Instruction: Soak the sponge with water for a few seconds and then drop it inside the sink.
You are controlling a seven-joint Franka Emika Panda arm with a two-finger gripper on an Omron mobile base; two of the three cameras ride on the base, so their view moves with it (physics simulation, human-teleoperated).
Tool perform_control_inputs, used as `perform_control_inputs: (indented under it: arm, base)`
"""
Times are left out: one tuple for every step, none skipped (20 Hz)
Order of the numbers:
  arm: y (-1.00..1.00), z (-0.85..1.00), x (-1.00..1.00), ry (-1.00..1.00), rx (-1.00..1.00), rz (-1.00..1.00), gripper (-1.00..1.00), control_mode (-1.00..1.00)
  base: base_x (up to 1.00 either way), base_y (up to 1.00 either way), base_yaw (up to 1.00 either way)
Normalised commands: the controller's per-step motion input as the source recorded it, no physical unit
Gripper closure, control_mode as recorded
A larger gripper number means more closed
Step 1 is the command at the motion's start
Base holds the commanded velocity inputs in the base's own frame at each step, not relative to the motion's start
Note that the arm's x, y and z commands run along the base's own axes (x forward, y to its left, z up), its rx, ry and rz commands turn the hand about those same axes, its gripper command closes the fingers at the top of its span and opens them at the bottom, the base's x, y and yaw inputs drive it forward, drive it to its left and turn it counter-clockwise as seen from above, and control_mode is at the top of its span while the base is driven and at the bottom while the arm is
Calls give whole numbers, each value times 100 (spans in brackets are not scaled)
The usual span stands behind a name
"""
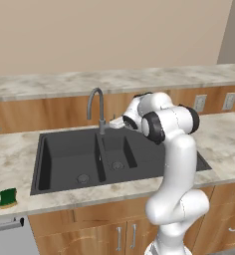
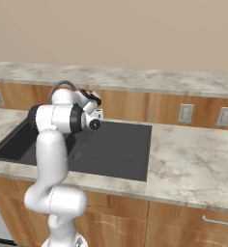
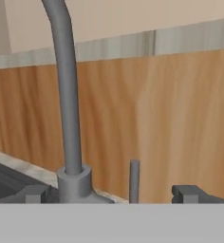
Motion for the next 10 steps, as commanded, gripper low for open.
perform_control_inputs:
  arm:
    - [0,-25,31,0,0,0,-100,-100]
    - [0,-27,33,0,0,0,-100,-100]
    - [0,-27,32,0,0,0,-100,-100]
    - [0,-24,31,0,0,0,-100,-100]
    - [0,-22,31,0,0,0,-100,-100]
    - [0,-22,33,0,0,0,-100,-100]
    - [0,-21,34,0,0,0,-100,-100]
    - [0,-20,36,0,0,0,-100,-100]
    - [0,-18,37,0,0,0,-100,-100]
    - [0,-15,40,0,0,0,-100,-100]
  base:
    - [0,0,0]
    - [0,0,0]
    - [0,0,0]
    - [0,0,0]
    - [0,0,0]
    - [0,0,0]
    - [0,0,0]
    - [0,0,0]
    - [0,0,0]
    - [0,0,0]
